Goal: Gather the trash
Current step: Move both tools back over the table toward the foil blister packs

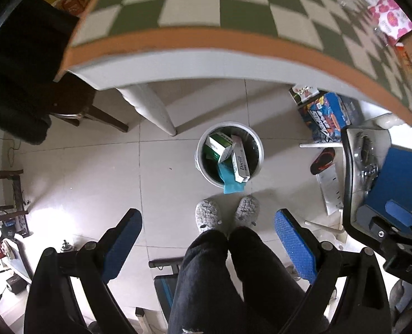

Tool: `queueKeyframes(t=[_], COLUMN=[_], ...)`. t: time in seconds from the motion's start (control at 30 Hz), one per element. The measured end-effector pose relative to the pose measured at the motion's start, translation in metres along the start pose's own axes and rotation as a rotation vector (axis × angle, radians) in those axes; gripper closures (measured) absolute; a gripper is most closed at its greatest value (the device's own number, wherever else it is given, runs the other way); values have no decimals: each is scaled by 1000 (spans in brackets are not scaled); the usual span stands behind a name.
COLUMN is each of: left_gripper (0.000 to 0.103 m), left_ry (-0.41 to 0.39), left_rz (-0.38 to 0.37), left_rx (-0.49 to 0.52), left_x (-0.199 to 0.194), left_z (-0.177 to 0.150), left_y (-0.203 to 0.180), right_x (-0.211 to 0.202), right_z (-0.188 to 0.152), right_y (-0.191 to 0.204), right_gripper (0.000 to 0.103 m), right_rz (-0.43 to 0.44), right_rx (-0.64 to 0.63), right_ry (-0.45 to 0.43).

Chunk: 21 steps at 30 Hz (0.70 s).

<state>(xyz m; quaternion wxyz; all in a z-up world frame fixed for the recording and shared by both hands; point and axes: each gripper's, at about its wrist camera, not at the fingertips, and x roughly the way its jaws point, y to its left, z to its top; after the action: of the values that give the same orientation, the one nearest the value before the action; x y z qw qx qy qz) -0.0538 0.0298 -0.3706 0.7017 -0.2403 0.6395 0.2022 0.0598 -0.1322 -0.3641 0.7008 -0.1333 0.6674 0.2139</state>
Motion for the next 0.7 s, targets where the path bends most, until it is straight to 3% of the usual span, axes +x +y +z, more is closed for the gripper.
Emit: queueKeyframes(t=[0.17, 0.33, 0.57, 0.7], left_gripper=[5, 5, 0, 0], left_ry=[-82, -204, -317, -310], left_rz=[-12, 7, 72, 113], left_rx=[-21, -7, 83, 123], left_x=[-45, -83, -96, -79], left_z=[19, 65, 161, 220], left_y=[4, -11, -73, -117], right_x=[-59, -103, -134, -128], right_z=[7, 45, 136, 211], right_y=[10, -6, -78, -135], right_gripper=[0, 0, 0, 0], right_rz=[59, 89, 59, -16], right_rx=[61, 165, 290, 252], right_ry=[-48, -129, -190, -173])
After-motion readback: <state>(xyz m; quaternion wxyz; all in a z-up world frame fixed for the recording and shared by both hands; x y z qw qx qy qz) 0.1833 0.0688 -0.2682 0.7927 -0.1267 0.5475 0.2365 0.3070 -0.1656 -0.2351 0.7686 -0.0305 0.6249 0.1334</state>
